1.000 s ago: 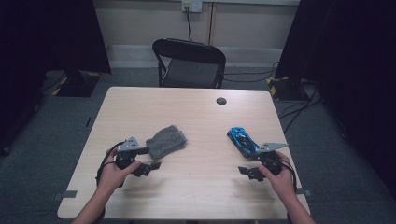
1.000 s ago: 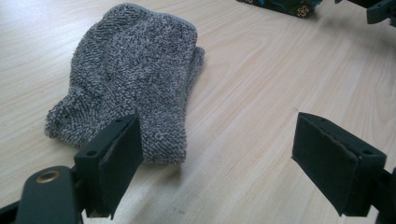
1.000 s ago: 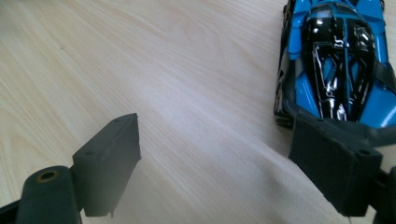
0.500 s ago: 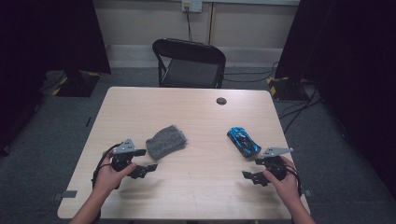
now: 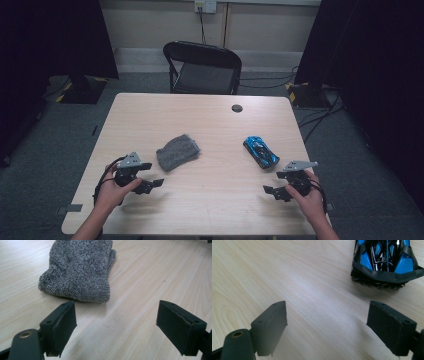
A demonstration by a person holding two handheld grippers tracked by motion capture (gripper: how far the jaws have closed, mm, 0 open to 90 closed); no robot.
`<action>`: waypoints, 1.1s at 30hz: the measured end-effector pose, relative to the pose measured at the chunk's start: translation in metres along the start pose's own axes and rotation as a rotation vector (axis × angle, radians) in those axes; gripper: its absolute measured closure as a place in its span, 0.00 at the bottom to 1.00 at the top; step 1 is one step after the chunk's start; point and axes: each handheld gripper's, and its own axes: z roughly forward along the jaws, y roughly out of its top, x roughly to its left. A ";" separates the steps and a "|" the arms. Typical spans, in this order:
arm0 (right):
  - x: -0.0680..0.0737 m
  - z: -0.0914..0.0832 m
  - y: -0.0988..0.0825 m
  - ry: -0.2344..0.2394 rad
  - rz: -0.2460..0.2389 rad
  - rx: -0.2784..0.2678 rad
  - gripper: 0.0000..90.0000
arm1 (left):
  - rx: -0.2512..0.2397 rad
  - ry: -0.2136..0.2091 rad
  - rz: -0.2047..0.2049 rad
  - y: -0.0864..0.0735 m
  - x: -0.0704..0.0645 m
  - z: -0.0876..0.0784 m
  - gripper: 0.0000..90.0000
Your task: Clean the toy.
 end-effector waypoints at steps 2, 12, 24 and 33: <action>-0.001 0.000 -0.001 -0.004 0.001 0.002 0.17 | 0.001 0.002 0.003 -0.001 0.000 0.000 0.18; -0.005 -0.001 -0.009 -0.020 -0.009 0.013 0.17 | 0.024 0.019 0.014 -0.009 0.004 -0.004 0.18; -0.007 0.001 -0.017 -0.014 -0.013 0.015 0.18 | 0.043 0.033 0.030 -0.017 0.007 -0.010 0.18; -0.007 0.002 -0.021 -0.028 -0.039 0.020 0.18 | 0.059 0.045 0.043 -0.023 0.009 -0.012 0.18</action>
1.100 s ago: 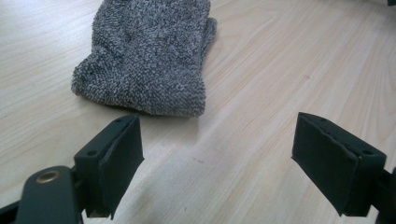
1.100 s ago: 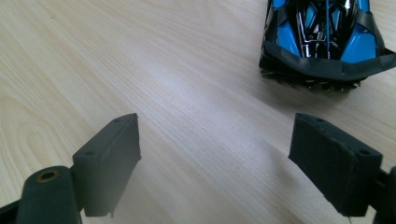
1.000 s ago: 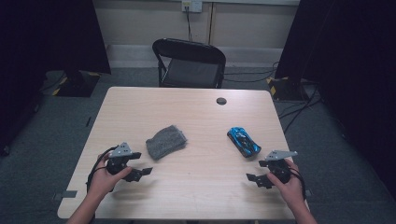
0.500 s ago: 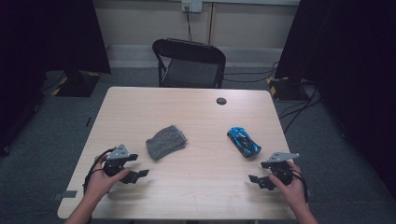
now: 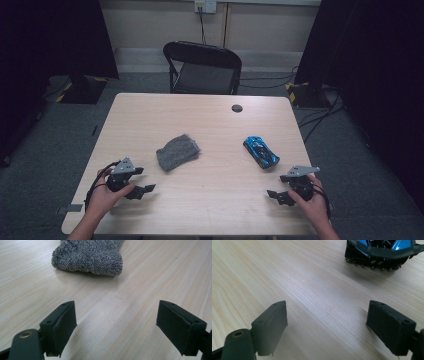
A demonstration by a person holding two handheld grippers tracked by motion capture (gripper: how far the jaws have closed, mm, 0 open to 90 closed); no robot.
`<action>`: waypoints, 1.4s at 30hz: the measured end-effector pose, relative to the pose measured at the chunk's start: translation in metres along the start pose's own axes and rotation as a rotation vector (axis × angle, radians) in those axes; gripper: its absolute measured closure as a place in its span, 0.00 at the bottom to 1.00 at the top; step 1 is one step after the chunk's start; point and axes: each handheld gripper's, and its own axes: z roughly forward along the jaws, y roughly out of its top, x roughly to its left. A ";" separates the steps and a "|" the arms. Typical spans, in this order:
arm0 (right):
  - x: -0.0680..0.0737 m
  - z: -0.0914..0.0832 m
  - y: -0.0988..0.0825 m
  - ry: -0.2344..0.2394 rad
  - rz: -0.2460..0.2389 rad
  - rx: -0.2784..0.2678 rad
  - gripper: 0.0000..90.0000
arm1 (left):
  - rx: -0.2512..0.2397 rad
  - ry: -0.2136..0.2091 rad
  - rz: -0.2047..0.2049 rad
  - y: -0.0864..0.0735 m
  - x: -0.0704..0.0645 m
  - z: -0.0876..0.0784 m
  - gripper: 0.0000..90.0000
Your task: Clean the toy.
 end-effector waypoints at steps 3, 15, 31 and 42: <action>0.000 0.001 -0.001 -0.007 -0.012 -0.009 0.18 | 0.007 0.004 0.012 -0.001 0.000 0.000 0.18; 0.002 0.002 -0.006 -0.027 -0.058 -0.029 0.17 | 0.043 0.019 0.032 -0.010 0.002 -0.002 0.18; 0.001 0.002 -0.010 -0.024 -0.074 -0.060 0.17 | 0.066 0.023 0.056 -0.016 0.004 -0.005 0.18; 0.001 0.002 -0.010 -0.022 -0.076 -0.060 0.17 | 0.049 0.023 0.079 -0.021 0.005 -0.005 0.17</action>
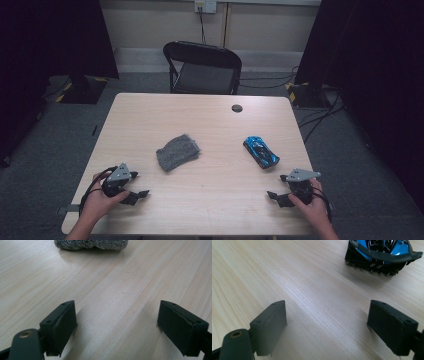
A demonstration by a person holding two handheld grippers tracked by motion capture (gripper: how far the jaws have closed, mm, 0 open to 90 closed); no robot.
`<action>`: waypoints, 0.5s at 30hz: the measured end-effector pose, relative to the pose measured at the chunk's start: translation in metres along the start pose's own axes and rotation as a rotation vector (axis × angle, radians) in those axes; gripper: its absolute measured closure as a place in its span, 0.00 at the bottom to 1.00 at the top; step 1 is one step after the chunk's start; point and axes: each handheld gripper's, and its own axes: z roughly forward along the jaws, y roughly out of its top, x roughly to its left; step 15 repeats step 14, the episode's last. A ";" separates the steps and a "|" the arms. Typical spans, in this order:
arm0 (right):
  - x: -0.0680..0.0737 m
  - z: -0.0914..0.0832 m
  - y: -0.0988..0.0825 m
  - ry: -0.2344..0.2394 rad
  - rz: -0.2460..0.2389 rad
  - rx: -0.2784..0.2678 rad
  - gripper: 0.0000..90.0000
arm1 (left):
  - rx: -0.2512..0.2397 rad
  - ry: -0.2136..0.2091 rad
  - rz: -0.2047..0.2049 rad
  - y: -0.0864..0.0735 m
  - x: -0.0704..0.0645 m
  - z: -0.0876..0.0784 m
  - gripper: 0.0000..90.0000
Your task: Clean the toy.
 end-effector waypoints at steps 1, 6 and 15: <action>0.000 0.000 0.000 0.000 -0.001 0.000 0.17 | 0.000 -0.001 0.001 0.000 0.000 0.000 0.17; 0.000 0.000 0.000 0.002 -0.002 0.001 0.16 | 0.002 0.006 -0.006 0.000 0.000 0.000 0.14; -0.001 0.001 0.001 0.003 -0.004 0.005 0.15 | 0.005 0.030 -0.024 -0.001 -0.001 -0.001 0.14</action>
